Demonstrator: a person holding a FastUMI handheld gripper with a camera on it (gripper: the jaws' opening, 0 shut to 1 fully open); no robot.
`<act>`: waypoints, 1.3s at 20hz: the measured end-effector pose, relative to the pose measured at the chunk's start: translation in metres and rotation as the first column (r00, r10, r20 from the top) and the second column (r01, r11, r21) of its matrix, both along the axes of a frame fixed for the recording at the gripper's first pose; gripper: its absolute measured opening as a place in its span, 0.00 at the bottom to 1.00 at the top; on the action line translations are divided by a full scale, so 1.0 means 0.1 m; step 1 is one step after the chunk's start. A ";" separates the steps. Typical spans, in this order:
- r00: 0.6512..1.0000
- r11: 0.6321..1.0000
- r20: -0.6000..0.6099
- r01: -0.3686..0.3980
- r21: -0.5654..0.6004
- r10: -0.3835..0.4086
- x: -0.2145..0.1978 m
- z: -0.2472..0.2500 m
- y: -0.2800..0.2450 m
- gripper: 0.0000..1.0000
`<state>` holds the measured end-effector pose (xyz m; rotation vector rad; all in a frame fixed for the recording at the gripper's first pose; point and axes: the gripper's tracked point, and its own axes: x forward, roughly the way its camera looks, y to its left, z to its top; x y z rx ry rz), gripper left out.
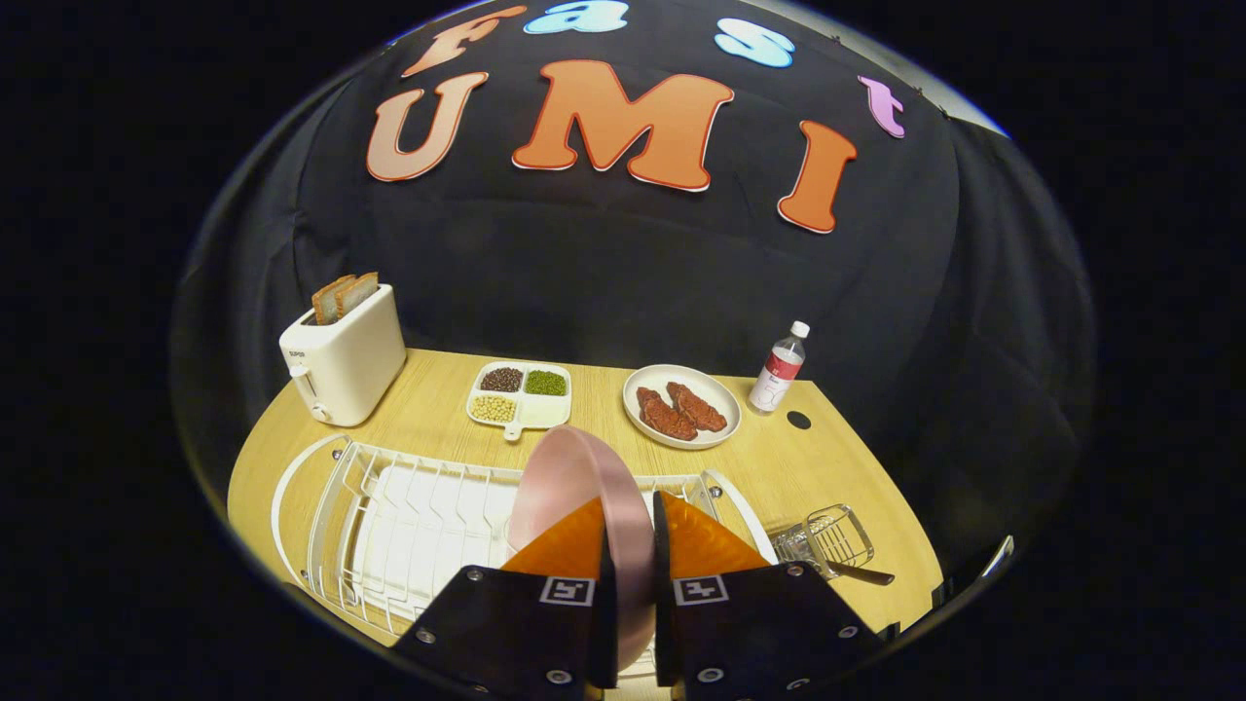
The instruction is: Take the plate from the dish rack, then take the spoon from the basket and place it into the plate.
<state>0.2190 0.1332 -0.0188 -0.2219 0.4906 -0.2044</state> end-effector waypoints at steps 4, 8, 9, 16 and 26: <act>1.000 0.998 0.012 0.011 -0.054 -0.011 0.01 0.04 0.01 0.15; 1.000 0.995 0.014 0.018 -0.093 -0.017 0.02 0.08 0.03 0.15; 1.000 0.993 0.016 0.019 -0.115 -0.018 0.03 0.09 0.05 0.15; 0.998 0.989 0.062 0.000 -0.150 0.009 -0.05 0.37 0.18 0.15; 0.990 0.994 0.113 -0.092 0.056 0.086 -1.08 0.43 -0.06 0.15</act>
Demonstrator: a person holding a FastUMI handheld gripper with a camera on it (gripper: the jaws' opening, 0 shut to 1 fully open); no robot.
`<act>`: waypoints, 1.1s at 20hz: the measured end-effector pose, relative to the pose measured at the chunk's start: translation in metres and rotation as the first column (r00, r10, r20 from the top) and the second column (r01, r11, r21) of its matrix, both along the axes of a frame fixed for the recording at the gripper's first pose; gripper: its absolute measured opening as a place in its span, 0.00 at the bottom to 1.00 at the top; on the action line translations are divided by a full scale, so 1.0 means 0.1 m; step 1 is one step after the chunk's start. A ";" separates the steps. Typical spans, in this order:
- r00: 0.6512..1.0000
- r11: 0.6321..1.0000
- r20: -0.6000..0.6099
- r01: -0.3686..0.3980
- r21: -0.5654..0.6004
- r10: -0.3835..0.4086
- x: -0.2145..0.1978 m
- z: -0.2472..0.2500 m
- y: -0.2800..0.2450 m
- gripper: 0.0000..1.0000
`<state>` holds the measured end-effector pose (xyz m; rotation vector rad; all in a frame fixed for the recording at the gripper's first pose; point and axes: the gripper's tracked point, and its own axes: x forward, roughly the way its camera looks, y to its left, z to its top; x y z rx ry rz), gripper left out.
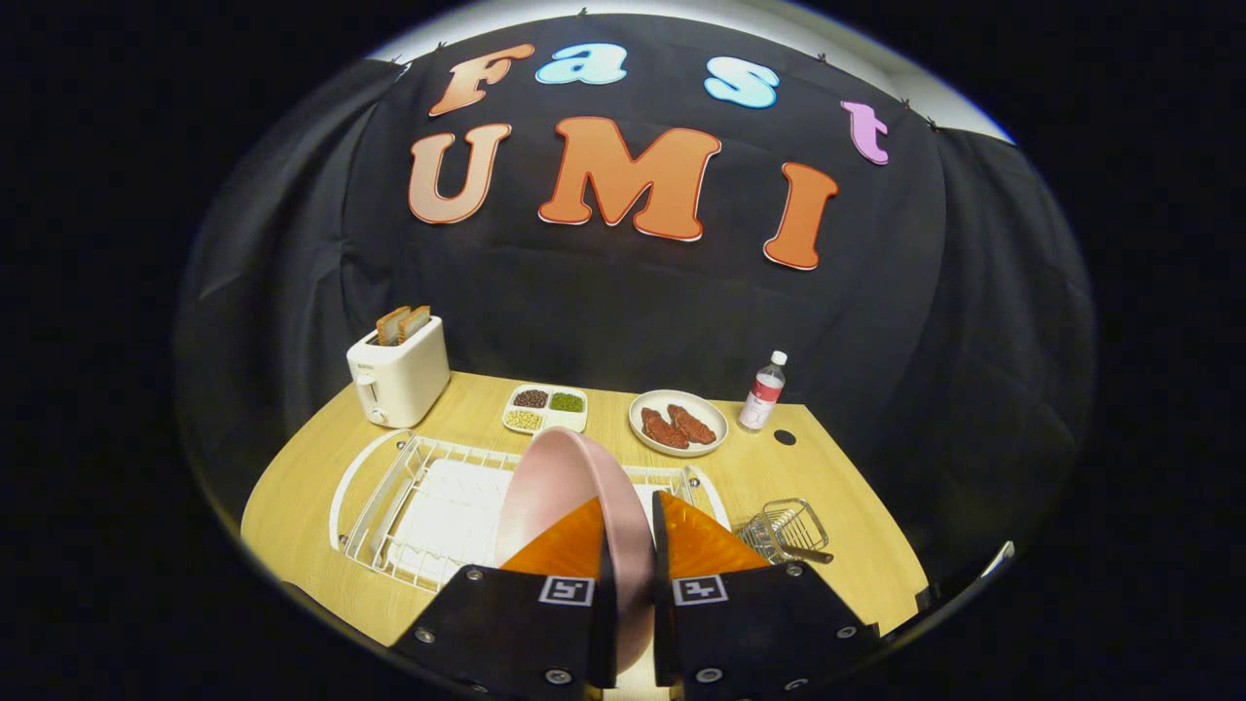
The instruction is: Take the plate from the dish rack, then take the spoon from the basket and place it into the plate.
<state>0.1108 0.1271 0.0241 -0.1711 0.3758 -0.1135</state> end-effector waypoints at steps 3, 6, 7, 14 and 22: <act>1.000 0.995 -0.006 -0.029 0.091 0.030 -0.34 -0.22 -0.04 0.15; 0.998 0.977 -0.019 -0.056 0.204 0.061 -0.65 -0.48 -0.04 0.15; 0.997 0.971 -0.024 -0.060 0.231 0.067 -0.73 -0.58 -0.05 0.15; 0.998 0.886 -0.047 -0.007 0.463 0.033 -1.08 -1.24 -0.23 0.15; 0.989 0.749 -0.138 0.046 0.662 0.061 -1.09 -2.06 -0.12 0.15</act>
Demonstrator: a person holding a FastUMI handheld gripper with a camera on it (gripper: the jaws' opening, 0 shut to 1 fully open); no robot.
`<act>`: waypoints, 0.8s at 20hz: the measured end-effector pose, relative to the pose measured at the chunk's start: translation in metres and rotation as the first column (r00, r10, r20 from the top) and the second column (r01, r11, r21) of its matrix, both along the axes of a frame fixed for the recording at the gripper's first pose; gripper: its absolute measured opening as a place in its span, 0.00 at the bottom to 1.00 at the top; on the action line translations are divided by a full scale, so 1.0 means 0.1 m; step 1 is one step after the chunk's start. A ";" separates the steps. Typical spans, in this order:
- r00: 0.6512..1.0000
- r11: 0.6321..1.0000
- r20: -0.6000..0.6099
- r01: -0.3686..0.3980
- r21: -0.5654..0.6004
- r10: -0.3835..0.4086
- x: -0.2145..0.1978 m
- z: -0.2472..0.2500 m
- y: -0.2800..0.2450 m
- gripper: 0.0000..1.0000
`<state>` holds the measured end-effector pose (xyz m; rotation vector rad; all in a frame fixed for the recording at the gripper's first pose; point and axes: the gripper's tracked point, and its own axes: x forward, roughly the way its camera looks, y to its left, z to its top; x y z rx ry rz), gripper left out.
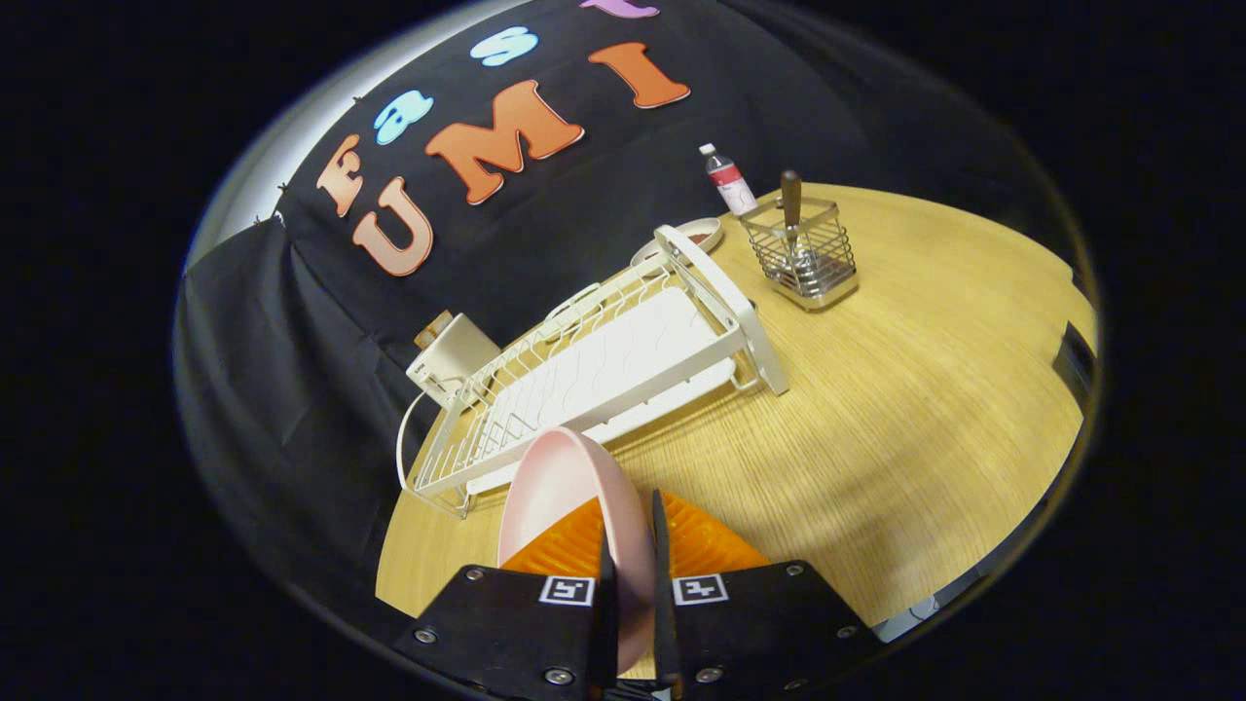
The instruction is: Take the plate from the dish rack, then take the spoon from the basket and place it into the plate.
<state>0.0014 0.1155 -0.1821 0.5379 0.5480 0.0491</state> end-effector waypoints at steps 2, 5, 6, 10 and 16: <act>1.000 0.998 -0.029 -0.007 0.067 0.009 0.03 -0.10 0.05 0.15; 0.997 0.990 -0.076 -0.001 0.141 0.011 0.03 -0.29 0.09 0.15; 0.996 0.988 -0.084 -0.002 0.155 0.015 0.03 -0.32 0.10 0.15; 0.998 0.998 -0.057 -0.015 0.069 0.019 0.06 -0.35 -0.01 0.19; 0.994 0.983 0.071 0.096 -0.157 -0.086 0.16 -0.06 -0.77 0.69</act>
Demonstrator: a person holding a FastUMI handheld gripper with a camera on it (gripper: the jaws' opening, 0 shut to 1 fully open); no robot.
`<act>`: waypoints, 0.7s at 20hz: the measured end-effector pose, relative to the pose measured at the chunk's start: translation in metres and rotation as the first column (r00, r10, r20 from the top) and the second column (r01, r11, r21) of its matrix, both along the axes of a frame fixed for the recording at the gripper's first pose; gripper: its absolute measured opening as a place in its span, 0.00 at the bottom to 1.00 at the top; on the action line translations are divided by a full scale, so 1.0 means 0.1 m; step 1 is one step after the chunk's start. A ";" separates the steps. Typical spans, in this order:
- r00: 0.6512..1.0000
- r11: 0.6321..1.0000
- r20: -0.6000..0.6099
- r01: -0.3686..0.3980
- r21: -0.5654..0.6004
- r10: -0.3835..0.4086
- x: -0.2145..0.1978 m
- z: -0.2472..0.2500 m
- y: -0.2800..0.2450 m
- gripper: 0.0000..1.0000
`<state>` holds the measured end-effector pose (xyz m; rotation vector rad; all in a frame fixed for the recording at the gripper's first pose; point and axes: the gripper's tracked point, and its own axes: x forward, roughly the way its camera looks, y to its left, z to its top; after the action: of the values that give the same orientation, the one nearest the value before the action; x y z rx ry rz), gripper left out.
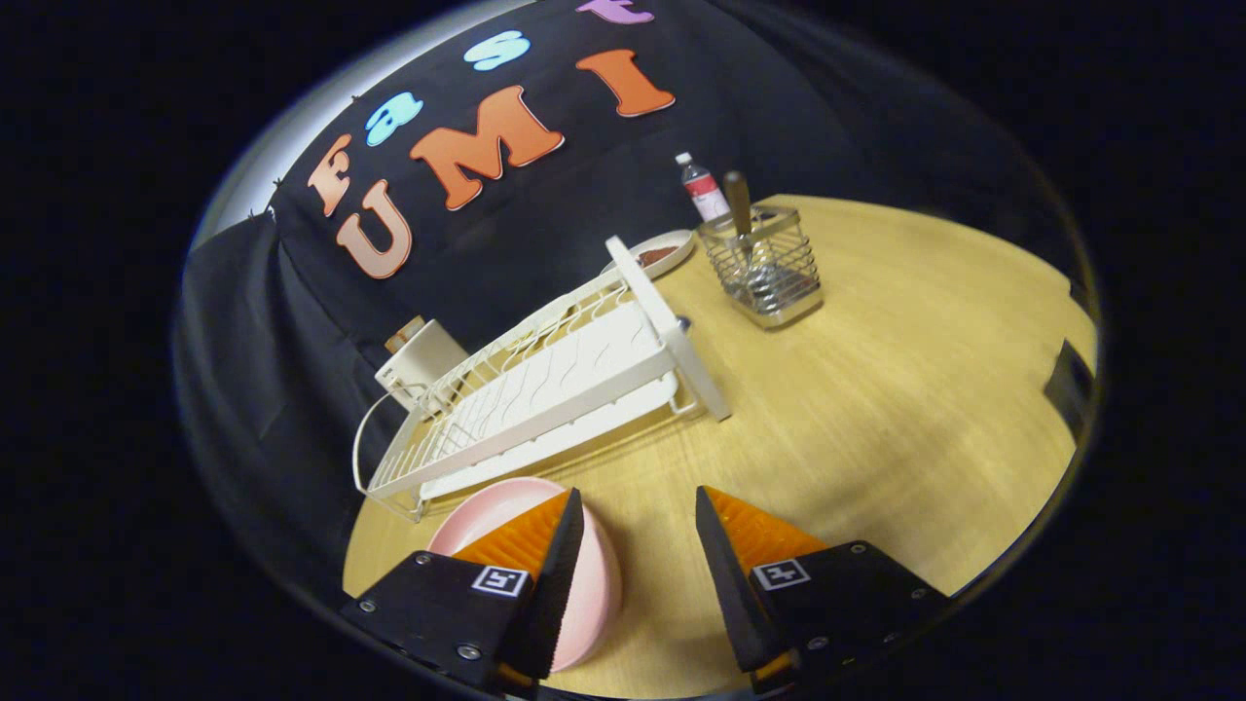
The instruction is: Take the plate from the dish rack, then take the spoon from the basket and place it into the plate.
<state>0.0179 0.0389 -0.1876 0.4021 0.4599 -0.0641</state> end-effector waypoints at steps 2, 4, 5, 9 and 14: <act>0.996 0.992 0.050 0.072 -0.107 -0.067 0.07 0.14 -0.37 0.81; 0.987 0.978 0.124 0.127 -0.167 -0.107 0.16 0.36 -0.63 0.91; 0.979 0.969 0.162 0.154 -0.193 -0.123 0.22 0.47 -0.74 0.93; 0.956 0.949 0.262 0.200 -0.243 -0.134 0.47 0.82 -0.99 0.95; 0.940 0.921 0.329 0.208 -0.328 -0.096 0.83 1.00 -1.11 0.96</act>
<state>0.1007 -0.0717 -0.0875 0.0818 0.1003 -0.2326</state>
